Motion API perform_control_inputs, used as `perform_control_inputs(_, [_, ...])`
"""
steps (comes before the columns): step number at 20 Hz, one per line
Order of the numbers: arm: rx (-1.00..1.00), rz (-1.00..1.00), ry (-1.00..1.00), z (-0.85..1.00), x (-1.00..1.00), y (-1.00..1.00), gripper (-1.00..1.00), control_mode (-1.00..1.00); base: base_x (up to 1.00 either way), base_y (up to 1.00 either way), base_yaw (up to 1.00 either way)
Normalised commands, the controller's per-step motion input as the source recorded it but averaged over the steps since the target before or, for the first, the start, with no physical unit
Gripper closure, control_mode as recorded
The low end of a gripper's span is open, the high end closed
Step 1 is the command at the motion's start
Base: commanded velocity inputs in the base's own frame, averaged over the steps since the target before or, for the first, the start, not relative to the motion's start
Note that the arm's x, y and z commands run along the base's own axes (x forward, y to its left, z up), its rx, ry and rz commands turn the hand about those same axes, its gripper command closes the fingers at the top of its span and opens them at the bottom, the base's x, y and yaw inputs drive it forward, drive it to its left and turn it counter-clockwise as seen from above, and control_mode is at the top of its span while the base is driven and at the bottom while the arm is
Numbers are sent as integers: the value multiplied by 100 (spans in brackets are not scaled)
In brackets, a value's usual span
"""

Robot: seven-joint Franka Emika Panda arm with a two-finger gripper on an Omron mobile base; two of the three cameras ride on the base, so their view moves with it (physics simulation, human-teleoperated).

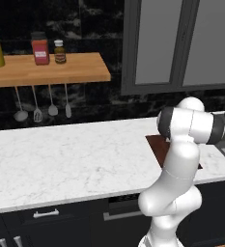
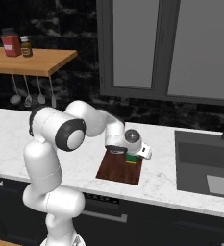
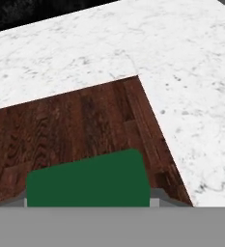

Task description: Pick up the sponge from the counter and clean the cutting board by briefly scrubbing or pressing down on the cutting board. Once finished, release the sponge.

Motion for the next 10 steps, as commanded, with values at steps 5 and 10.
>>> perform_control_inputs(5, [0,-1,0,18,41,0,100,-100,0,0,0])
perform_control_inputs(10, [0,0,0,-11,30,0,100,-100,0,0,0])
